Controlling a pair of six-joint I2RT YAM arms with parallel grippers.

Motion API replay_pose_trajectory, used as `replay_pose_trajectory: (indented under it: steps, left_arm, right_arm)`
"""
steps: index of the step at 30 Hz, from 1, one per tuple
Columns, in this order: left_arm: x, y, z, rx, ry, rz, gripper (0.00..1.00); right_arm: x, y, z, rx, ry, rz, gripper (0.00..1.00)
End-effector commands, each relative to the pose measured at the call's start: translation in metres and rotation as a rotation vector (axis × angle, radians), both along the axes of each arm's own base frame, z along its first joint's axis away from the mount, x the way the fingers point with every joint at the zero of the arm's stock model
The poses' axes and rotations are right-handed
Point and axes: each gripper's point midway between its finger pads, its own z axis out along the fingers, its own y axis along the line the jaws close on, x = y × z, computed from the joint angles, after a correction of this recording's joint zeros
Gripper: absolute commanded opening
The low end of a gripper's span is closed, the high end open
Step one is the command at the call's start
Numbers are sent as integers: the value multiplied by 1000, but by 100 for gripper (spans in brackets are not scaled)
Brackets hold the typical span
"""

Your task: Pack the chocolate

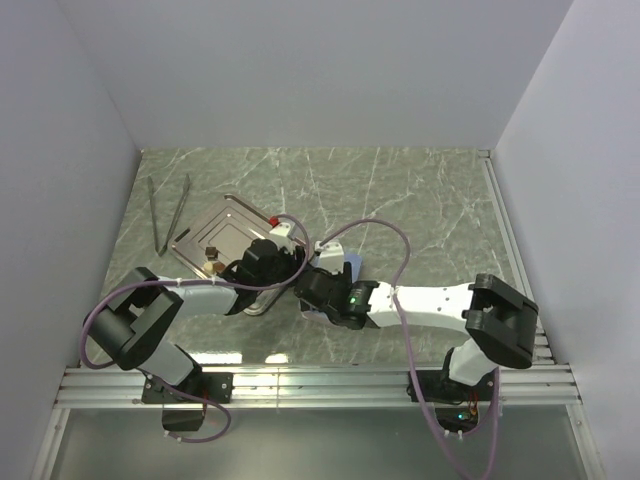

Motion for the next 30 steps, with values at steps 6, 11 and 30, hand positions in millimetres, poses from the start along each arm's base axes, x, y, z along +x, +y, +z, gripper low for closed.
replay_pose_trajectory:
  steps: [6,11,30]
  left_arm:
    - [-11,10,-17,60,47,6,53]
    - [-12,11,-20,64,51,6,53]
    - [-14,14,-19,68,59,38,53]
  right_arm:
    - [-22,10,-34,-37,90,25,81]
    - [-26,5,-47,-90,99,15,81]
    - [17,-77,89,112,-215,-210,83]
